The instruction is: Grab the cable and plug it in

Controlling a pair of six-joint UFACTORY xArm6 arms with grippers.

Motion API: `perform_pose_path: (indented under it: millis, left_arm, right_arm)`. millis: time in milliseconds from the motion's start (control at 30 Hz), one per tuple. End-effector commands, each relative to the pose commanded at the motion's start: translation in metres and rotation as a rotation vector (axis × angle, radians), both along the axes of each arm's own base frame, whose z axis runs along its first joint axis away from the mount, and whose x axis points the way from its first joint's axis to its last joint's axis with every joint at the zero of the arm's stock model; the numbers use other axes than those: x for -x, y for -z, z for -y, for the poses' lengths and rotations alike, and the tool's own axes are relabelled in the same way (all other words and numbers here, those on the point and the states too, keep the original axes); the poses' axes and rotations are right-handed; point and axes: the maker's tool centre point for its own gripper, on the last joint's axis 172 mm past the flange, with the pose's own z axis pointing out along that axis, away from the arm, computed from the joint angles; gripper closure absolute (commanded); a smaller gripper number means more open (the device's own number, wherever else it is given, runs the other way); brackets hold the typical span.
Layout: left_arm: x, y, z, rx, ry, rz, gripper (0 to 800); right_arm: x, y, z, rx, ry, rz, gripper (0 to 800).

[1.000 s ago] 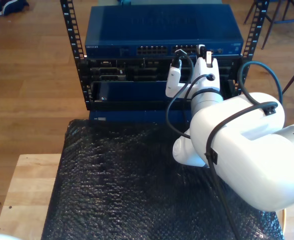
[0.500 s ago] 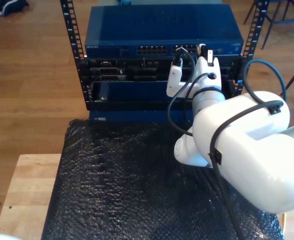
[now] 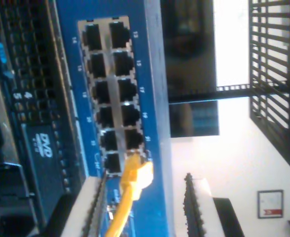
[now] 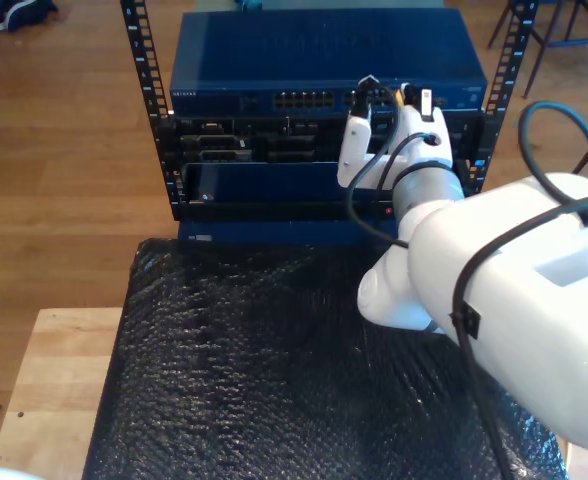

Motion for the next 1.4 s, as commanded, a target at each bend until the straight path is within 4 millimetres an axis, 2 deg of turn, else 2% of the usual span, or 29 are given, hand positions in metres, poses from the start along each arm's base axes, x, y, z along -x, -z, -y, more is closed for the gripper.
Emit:
perform_pose_path:
  millis: [100,200,267,700,900,1033,1100,1333,1400]
  left_arm:
    - [0.0,0.0,0.0,0.0,0.0,0.0,0]
    - [0.0,0.0,0.0,0.0,0.0,0.0,0]
    - [0.0,0.0,0.0,0.0,0.0,0.0,0]
    - [0.0,0.0,0.0,0.0,0.001,-0.001,0]
    - [0.0,0.0,0.0,0.0,0.0,0.0,0]
    - [0.0,0.0,0.0,0.0,0.0,0.0,0]
    - [0.0,0.0,0.0,0.0,0.001,-0.001,0]
    - [0.0,0.0,0.0,0.0,0.0,0.0,0]
    - [0.0,0.0,0.0,0.0,0.0,0.0,0]
  right_arm:
    - [0.001,0.005,-0.001,-0.005,-0.014,-0.048,328]
    - [0.006,0.018,-0.003,-0.012,-0.035,-0.135,256]
    - [0.008,0.02,-0.004,-0.018,-0.043,-0.168,237]
    - [0.018,-0.01,0.0,-0.045,-0.06,-0.187,194]
    - [0.02,-0.002,0.027,-0.066,-0.045,-0.278,162]
    - [0.024,-0.009,0.053,-0.074,-0.014,-0.285,159]
    - [0.027,-0.007,0.06,-0.076,-0.009,-0.301,159]
    - [0.049,-0.006,0.062,-0.1,-0.038,-0.389,156]
    - [0.057,-0.003,0.062,-0.11,-0.052,-0.432,133]
